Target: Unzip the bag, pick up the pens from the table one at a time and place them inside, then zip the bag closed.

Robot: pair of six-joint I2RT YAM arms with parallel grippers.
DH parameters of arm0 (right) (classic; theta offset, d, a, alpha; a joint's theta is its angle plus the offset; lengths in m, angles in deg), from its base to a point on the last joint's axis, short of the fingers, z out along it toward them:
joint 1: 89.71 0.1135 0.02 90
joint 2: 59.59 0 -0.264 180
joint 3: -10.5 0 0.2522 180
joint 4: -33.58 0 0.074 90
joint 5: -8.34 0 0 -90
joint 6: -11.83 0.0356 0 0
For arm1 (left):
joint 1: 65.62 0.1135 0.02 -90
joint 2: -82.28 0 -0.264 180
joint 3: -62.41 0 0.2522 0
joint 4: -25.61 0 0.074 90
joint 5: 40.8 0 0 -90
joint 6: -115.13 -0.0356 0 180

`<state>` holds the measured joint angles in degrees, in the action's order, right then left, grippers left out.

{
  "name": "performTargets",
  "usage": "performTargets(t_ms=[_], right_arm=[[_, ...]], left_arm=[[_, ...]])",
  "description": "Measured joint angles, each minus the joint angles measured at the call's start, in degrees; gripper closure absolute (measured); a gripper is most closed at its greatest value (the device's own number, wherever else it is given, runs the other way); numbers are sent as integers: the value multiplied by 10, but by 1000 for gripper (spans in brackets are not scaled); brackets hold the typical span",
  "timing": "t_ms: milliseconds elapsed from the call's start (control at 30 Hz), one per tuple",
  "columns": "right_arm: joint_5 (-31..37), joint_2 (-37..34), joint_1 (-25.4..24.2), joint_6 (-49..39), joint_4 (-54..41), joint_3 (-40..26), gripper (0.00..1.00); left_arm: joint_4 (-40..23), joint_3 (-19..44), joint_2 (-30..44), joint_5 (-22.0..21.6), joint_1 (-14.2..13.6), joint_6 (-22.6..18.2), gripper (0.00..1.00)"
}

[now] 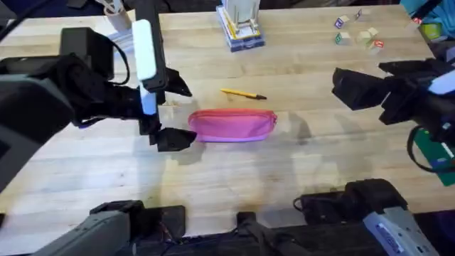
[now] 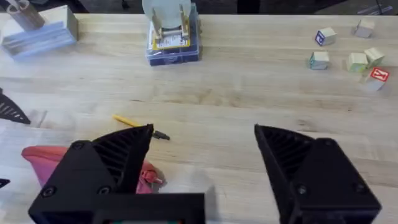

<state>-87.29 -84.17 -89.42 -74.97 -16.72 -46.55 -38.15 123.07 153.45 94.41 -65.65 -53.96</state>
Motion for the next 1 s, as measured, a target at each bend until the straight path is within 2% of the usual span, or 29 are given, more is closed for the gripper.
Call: performTargets(t_ms=[400,867,900,1000], right_arm=[[0,0,0,0,0,0,4],[0,0,0,0,0,0,4],[0,0,0,0,0,0,4],[0,0,0,0,0,0,4]], left_arm=[[46,0,103,3,-23,-3,7],[48,0,110,15,-25,-3,7],[48,0,110,16,-25,-2,47],[48,0,110,16,-25,-3,270]])
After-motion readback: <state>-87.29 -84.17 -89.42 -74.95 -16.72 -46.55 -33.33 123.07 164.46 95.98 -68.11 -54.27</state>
